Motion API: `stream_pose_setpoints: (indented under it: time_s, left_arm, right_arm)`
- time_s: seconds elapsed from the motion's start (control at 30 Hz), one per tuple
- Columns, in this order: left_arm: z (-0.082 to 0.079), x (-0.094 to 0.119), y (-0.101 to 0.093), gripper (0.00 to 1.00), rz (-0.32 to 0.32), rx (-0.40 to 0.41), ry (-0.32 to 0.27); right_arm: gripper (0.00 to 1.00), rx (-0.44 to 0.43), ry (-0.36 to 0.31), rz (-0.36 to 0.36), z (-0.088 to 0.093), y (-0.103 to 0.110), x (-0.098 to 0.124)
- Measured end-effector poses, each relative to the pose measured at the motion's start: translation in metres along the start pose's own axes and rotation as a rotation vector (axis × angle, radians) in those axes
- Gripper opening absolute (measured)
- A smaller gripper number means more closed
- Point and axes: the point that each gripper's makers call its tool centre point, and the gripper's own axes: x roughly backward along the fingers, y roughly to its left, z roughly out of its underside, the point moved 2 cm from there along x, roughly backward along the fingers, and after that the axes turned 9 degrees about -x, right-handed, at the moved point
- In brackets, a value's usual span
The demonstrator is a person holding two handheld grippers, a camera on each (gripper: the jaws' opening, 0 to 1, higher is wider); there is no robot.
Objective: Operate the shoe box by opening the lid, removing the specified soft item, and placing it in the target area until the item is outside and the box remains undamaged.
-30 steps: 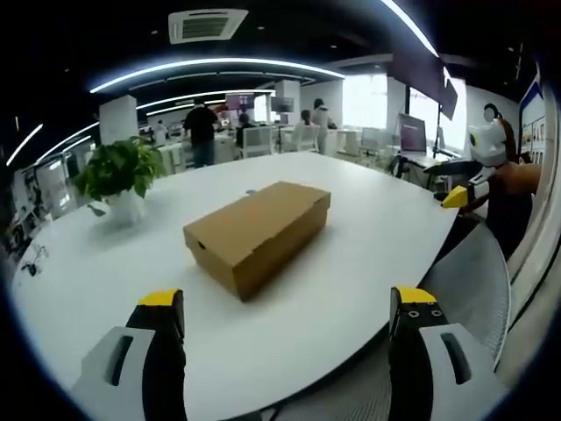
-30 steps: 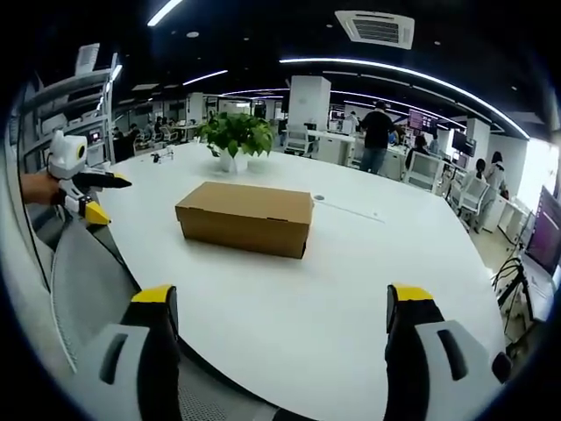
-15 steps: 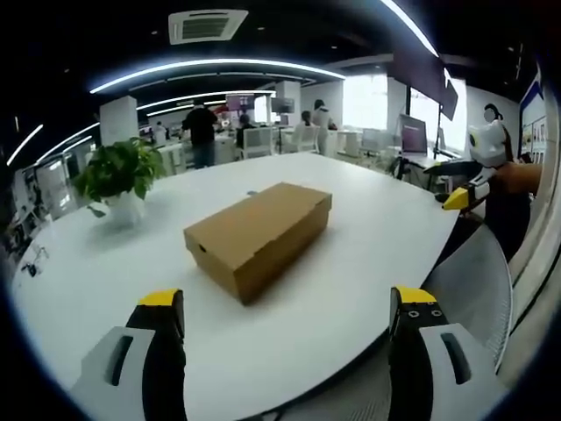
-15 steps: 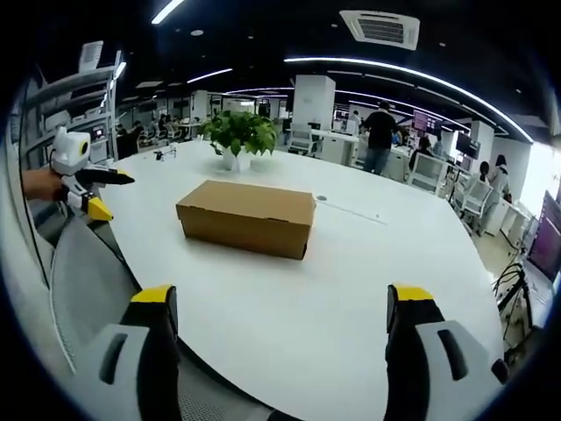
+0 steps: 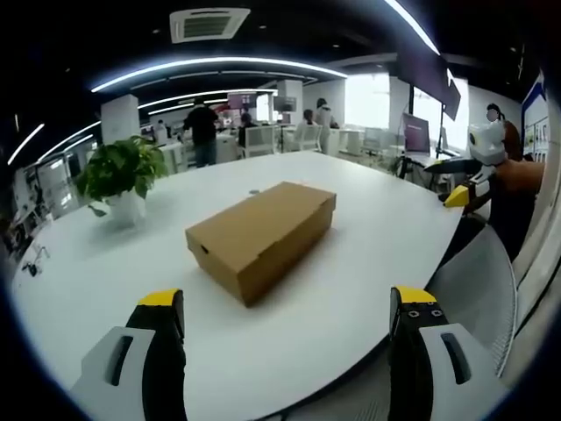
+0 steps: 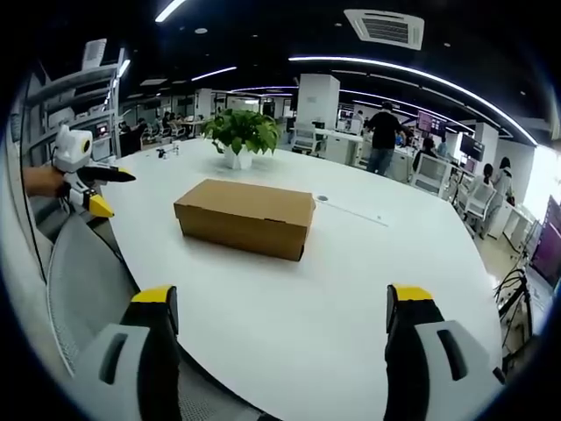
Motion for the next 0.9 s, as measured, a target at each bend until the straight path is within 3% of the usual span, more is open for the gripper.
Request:
stream_pose_setpoints:
  time_s: [0.9]
  left_arm:
    - [-0.002, -0.033, 0.009, 0.96, -0.031, 0.041, 0.016]
  right_arm:
    - [0.92, 0.061, 0.023, -0.085, -0.01, -0.023, -0.037]
